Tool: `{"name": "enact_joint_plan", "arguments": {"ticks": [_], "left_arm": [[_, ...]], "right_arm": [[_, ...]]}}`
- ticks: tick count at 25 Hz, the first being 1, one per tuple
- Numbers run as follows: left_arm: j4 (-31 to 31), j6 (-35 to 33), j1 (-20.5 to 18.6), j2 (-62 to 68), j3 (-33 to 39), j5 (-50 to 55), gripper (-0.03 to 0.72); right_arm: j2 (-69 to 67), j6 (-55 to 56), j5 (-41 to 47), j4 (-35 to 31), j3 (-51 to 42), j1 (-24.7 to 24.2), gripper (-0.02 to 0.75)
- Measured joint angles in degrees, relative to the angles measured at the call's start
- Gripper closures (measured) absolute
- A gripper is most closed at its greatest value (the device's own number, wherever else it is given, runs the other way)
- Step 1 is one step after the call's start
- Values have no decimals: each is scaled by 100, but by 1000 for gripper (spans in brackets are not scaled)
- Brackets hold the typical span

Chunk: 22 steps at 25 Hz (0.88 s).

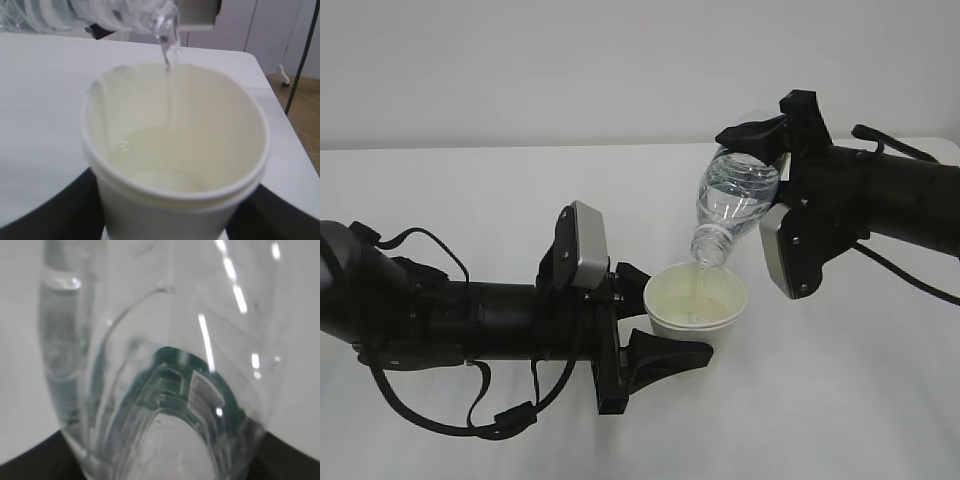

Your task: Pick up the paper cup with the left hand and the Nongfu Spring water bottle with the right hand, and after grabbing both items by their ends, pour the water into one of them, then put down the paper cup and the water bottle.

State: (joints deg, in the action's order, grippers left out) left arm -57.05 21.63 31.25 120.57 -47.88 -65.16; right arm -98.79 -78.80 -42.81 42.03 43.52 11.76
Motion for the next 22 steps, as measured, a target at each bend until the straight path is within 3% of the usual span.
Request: {"name": "enact_joint_plan", "arguments": {"ticks": [22], "left_arm": [[0, 33, 0, 0, 0, 0, 223]], "right_arm": [[0, -110, 0, 0, 0, 0, 283]]}}
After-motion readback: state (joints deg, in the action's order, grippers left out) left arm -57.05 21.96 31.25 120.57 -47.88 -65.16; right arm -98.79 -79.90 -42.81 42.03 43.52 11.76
